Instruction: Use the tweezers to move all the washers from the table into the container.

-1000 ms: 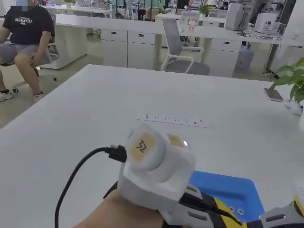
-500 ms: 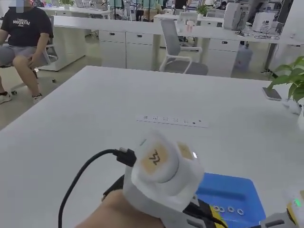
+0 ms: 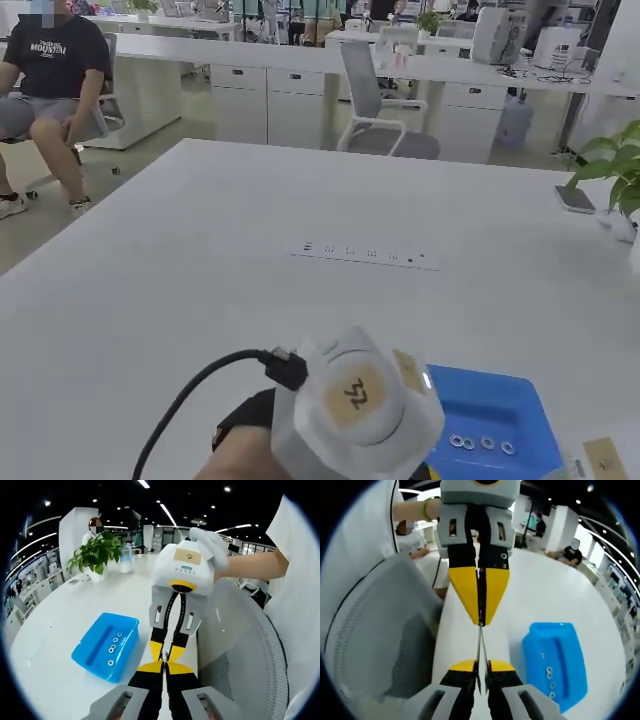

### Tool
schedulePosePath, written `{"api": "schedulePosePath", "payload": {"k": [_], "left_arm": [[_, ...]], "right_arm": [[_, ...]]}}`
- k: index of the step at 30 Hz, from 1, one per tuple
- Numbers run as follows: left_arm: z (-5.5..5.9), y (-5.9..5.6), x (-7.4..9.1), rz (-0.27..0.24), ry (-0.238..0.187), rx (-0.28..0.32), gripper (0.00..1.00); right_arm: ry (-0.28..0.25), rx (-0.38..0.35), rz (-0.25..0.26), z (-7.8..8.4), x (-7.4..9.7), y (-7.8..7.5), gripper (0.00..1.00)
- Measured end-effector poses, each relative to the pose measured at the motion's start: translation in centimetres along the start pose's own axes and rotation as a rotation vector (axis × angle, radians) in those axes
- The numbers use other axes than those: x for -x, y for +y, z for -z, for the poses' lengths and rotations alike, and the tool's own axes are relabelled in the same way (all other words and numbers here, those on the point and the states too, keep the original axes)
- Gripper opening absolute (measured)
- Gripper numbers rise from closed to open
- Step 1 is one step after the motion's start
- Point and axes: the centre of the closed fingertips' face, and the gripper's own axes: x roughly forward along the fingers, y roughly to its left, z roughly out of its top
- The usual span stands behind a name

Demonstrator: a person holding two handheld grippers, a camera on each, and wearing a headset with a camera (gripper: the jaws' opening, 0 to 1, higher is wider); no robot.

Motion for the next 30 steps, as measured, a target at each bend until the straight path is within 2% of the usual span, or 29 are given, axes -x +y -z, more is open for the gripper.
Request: {"api": "schedulePosePath", "payload": {"k": [4, 18, 30], "left_arm": [[0.9, -0.1, -0.4, 0.0, 0.03, -0.016, 0.0], [2.9, -0.4, -0.8, 0.011, 0.088, -0.012, 0.0], [5.2, 0.1, -0.9, 0.002, 0.16, 0.009, 0.0]], "right_arm": [[0.012, -0.002, -0.012, 0.5, -0.8, 0.3, 0.05], [0.04, 0.014, -0.023, 1.0, -2.1, 0.9, 0.05], [0.016, -0.025, -0.019, 1.0, -3.2, 0.8, 0.06]]}}
